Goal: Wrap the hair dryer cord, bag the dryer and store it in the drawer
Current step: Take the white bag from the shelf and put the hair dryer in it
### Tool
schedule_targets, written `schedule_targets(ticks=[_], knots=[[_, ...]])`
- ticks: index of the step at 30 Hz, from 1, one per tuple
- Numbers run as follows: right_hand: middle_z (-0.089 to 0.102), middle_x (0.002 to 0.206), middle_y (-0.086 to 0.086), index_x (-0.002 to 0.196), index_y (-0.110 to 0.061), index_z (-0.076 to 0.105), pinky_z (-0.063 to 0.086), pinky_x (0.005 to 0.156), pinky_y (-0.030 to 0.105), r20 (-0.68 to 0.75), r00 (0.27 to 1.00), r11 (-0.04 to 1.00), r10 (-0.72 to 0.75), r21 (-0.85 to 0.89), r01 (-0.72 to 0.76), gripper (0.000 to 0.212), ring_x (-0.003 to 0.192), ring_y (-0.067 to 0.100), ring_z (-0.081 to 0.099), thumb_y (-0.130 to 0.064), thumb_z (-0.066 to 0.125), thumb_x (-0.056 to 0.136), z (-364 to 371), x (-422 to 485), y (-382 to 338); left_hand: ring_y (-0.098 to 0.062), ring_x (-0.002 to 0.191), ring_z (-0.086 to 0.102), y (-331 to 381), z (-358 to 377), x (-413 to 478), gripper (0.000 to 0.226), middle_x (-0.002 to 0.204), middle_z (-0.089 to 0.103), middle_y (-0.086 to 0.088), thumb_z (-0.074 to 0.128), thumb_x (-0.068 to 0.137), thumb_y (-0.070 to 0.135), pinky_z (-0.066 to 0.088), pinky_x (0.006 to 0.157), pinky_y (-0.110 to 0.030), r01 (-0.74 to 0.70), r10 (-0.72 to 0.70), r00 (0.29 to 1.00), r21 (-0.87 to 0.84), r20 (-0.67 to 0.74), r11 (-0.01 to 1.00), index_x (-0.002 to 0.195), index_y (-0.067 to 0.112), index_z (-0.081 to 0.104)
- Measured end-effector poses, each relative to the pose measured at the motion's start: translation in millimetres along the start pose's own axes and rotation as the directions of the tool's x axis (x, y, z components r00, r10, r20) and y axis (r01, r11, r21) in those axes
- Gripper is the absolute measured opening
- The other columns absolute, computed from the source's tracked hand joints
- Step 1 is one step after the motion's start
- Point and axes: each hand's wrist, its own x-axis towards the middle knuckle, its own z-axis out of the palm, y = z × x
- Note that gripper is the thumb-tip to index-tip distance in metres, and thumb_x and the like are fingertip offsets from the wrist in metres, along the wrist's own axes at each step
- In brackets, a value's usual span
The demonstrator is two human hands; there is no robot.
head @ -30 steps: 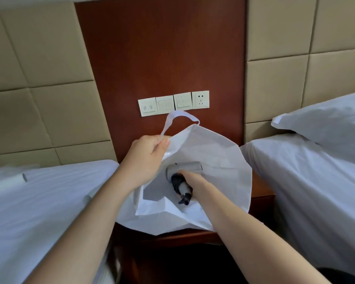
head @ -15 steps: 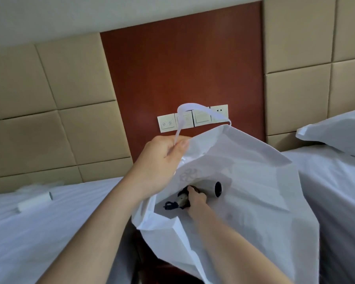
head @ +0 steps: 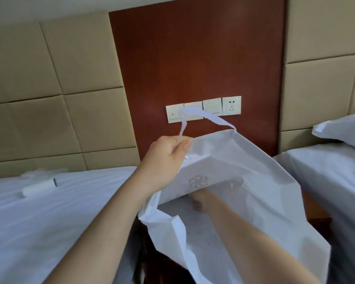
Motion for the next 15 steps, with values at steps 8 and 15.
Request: schedule_targets(ticks=[8,15], knots=[[0.052,0.104,0.002,0.125,-0.011,0.055,0.044,0.066,0.023,0.147,0.989,0.795,0.021,-0.602,0.072,0.037,0.084,0.014,0.053,-0.009,0.05,0.089,-41.9,-76.7,9.6,-0.012,0.076,0.044,5.8,10.0,-17.1,0.045,0.081,0.05,-0.001,0.027,0.082,0.064,0.037,0.073,-0.033,0.037,-0.043,0.989,0.043,0.144,0.998,0.083,0.026,0.049],[0.064,0.115,0.0,0.122,-0.024,0.059,0.049,0.074,0.023,0.32,0.947,0.571,-0.022,-0.774,0.275,0.037,0.103,0.023,0.062,-0.016,0.051,0.087,-87.7,-195.3,1.6,-0.004,0.055,0.027,35.4,19.8,-62.0,0.043,0.061,0.024,0.002,0.038,0.101,0.026,0.023,0.054,-0.019,0.047,-0.064,0.958,0.068,0.278,0.997,0.06,0.017,0.026]])
